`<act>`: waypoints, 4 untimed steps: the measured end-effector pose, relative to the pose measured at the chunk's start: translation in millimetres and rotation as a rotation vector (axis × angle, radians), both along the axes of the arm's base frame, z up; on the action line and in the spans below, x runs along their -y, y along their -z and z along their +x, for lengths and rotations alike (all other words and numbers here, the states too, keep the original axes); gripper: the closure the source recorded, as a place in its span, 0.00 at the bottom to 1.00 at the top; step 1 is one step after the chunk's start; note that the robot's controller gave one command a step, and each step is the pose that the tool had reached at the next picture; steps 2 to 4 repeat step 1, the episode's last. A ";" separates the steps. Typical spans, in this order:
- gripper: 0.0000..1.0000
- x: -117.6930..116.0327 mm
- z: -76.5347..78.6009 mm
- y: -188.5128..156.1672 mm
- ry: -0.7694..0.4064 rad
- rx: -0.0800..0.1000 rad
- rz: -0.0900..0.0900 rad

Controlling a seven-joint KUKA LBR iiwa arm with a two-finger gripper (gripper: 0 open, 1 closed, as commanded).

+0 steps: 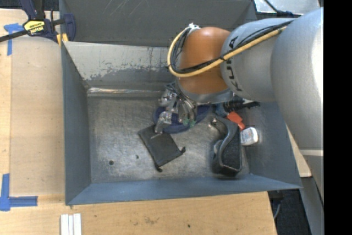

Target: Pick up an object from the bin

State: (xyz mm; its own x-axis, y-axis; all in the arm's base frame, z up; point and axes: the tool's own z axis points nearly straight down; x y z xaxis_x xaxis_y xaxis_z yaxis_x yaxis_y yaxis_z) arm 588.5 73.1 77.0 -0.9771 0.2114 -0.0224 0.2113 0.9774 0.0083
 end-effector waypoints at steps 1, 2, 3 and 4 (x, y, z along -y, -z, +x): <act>1.00 64.1 -12.6 -148.6 -0.541 -0.013 -0.012; 1.00 64.1 -12.6 -148.6 -0.541 -0.013 -0.012; 1.00 64.1 -12.6 -148.6 -0.541 -0.013 -0.012; 1.00 64.1 -12.6 -148.6 -0.541 -0.013 -0.012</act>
Offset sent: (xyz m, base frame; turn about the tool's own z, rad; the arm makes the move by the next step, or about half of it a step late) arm -0.0146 -0.0628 0.1457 -0.5435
